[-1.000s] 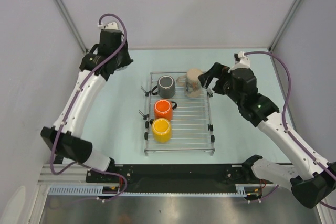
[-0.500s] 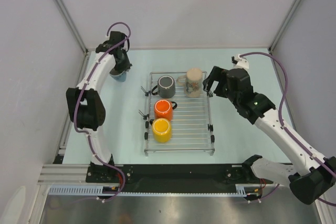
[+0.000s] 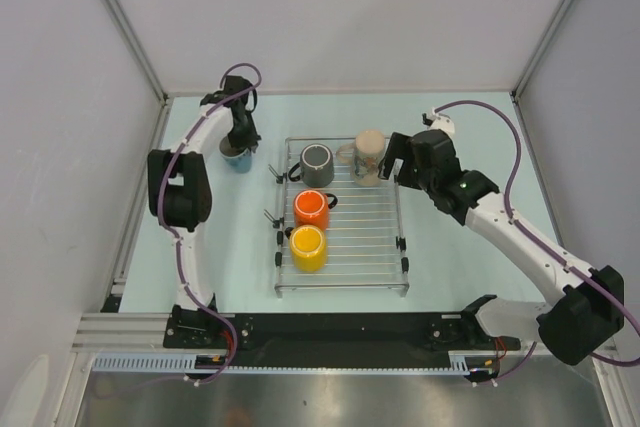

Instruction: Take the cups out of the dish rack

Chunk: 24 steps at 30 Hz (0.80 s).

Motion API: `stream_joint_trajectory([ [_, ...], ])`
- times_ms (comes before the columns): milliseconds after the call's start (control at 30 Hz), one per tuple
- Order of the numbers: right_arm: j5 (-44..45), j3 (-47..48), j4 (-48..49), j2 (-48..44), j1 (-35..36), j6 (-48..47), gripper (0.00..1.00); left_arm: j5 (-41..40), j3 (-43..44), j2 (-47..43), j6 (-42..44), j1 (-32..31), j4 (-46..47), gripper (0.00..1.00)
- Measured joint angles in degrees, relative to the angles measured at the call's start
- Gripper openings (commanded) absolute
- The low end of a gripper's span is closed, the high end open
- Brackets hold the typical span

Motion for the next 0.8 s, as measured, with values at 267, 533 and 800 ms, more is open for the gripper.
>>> stream_joint_trajectory([
  [267,-0.4,0.0,0.7,1.8,0.0,0.0,1.0,0.5,0.0,1.5,-0.2,0.3,0.5,0.01],
  [533,-0.4,0.0,0.8,2.0,0.0,0.0,1.0,0.5,0.7,1.9,-0.5,0.3,0.2,0.23],
  [800,-0.6,0.0,1.1,2.0,-0.2,0.1,1.0,-0.1,2.3,1.9,-0.7,0.3,0.2,0.63],
])
